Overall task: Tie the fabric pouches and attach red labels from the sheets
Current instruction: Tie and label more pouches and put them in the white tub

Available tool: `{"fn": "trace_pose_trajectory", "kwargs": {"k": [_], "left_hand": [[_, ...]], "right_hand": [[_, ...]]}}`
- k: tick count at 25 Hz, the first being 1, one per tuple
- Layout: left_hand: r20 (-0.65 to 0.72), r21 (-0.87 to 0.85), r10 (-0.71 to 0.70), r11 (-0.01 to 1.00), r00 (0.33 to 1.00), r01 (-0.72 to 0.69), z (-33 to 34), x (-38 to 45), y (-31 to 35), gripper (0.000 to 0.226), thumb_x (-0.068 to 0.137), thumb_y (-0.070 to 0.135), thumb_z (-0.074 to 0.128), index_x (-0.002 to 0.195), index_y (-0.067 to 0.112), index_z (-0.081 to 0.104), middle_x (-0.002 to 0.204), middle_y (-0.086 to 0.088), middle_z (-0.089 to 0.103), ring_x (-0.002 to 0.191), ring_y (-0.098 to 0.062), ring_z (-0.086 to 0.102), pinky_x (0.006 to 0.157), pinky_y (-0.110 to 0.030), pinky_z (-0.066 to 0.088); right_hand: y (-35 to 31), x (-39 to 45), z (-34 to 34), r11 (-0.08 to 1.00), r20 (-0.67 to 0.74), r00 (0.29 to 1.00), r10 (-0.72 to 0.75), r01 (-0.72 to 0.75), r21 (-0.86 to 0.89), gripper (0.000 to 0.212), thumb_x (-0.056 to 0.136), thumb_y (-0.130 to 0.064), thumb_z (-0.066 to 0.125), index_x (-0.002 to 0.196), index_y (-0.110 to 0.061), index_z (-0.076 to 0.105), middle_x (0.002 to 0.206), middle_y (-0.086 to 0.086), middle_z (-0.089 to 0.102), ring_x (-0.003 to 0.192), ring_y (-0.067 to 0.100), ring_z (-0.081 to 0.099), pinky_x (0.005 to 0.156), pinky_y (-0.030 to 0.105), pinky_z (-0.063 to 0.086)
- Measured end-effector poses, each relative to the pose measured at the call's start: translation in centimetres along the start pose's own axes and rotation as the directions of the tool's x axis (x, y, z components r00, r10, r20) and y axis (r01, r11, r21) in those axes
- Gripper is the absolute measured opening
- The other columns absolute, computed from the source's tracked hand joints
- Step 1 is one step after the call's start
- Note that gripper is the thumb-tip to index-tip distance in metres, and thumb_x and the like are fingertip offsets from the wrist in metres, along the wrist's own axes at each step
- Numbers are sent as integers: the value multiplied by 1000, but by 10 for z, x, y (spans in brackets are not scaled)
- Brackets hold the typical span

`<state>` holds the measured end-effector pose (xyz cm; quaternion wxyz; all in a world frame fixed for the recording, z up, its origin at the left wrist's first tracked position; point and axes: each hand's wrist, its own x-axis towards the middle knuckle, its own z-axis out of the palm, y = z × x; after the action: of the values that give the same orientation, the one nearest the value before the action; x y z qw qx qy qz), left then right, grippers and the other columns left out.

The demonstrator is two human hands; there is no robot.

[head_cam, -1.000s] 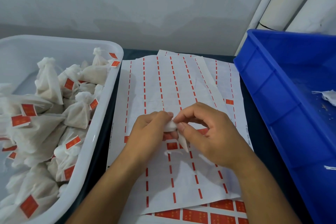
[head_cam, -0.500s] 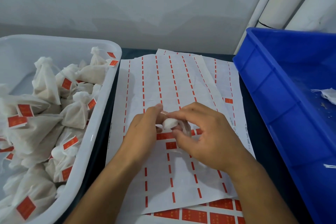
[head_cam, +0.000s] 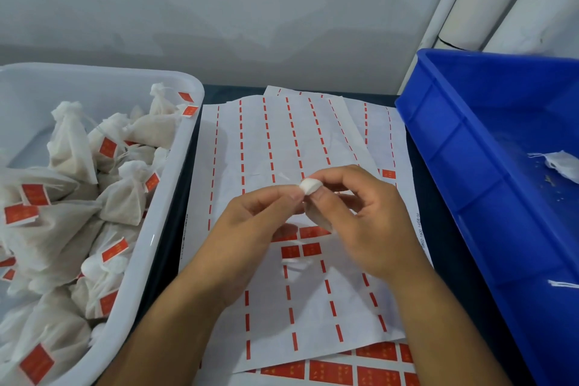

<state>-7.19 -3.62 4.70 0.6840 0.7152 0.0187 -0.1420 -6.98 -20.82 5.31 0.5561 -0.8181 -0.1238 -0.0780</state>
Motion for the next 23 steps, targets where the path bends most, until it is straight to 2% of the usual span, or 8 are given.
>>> {"fn": "trace_pose_trajectory", "kwargs": {"k": [5,9,12,14,16,19,21,23], "left_hand": [[-87,3,88,996,992,-88,4,1,-1,27,76,56,65,91,38,79,93,11,77,93,-5,72,73,-19,56],[-182,54,102,994,978,-94,11,0,-3,26,71,60,65,87,43,76,89,15,75,89,-1,70,73,-18,55],[-244,94,110,992,964,-89,11,2,-4,24,70,65,65,87,51,73,92,18,73,89,5,67,68,-16,54],[-262,110,112,990,959,-85,10,2,-3,32,64,73,62,88,55,72,93,21,72,90,8,66,65,-14,52],[-278,121,120,989,953,-89,11,2,-5,39,63,75,62,87,47,75,93,23,72,91,10,66,63,-11,51],[-306,113,121,990,944,-90,13,3,-6,35,67,67,66,85,39,77,91,22,73,91,9,66,68,-12,50],[-321,91,104,993,941,-79,12,4,-7,36,66,66,65,85,38,78,90,21,74,90,9,66,70,-16,50],[-320,72,90,995,943,-70,11,3,-6,40,64,69,65,86,37,78,90,21,75,91,8,67,70,-16,51]], "right_hand": [[-3,1,3,979,7,987,163,-162,125,27,85,-55,59,101,-40,73,99,-26,72,102,-3,67,79,10,55],[-2,0,4,956,-7,968,253,-248,156,26,85,-59,60,98,-42,74,95,-28,72,97,-9,66,68,5,52],[-2,1,7,956,-14,964,267,-263,128,18,90,-56,62,96,-43,73,94,-30,72,95,-11,66,68,3,49],[-1,1,8,959,-25,964,264,-260,109,16,91,-55,62,97,-44,72,94,-34,71,93,-15,65,66,0,47],[-2,1,9,967,-37,968,249,-246,61,12,90,-58,61,93,-48,69,92,-41,67,94,-21,61,65,-3,44],[-3,1,12,974,-33,974,225,-225,-11,9,93,-56,60,88,-51,65,90,-46,63,97,-24,57,65,-5,42],[-1,2,14,978,-30,979,204,-205,-45,8,92,-57,59,89,-52,64,93,-43,65,99,-22,58,68,-3,45],[1,1,14,980,-27,982,186,-188,-69,12,90,-59,58,95,-51,65,93,-33,70,101,-17,60,69,-1,48]]}}
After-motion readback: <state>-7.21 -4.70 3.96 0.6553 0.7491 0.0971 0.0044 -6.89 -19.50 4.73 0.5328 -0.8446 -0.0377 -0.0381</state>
